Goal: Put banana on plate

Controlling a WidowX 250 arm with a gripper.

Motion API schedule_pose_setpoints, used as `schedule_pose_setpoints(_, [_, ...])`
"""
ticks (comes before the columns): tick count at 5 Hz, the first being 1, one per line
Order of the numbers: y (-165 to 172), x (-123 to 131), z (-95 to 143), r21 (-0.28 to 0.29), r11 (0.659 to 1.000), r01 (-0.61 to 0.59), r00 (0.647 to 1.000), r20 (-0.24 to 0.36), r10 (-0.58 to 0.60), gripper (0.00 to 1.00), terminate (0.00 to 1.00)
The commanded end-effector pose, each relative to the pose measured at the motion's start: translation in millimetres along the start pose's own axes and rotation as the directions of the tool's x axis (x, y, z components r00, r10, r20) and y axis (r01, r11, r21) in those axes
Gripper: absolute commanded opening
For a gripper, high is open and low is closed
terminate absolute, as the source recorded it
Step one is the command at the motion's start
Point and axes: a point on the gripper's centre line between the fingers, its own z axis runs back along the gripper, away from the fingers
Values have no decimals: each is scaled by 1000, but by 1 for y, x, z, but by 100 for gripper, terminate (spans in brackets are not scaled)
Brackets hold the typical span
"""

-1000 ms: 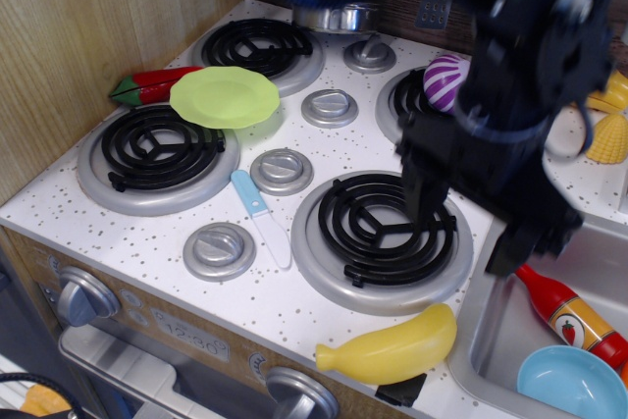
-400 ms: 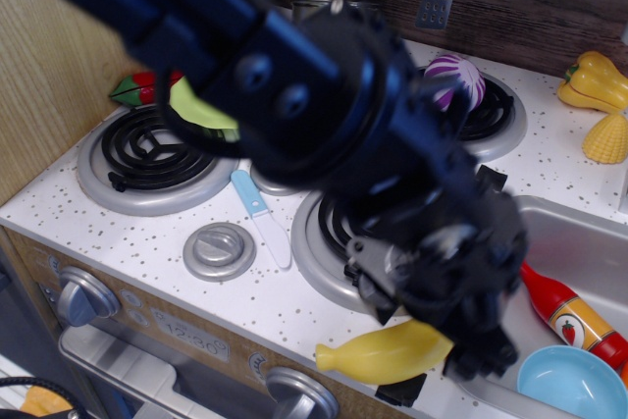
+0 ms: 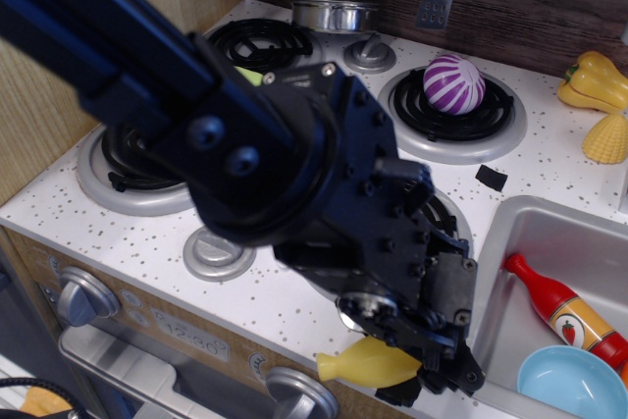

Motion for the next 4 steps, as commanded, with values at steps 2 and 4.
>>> schedule_pose_setpoints(2, [-1,7,-2,-31,995,-99,994,35,100,0,0])
schedule_pose_setpoints(4, [55,64,56,134,983,-127,974,-168,149,0,0])
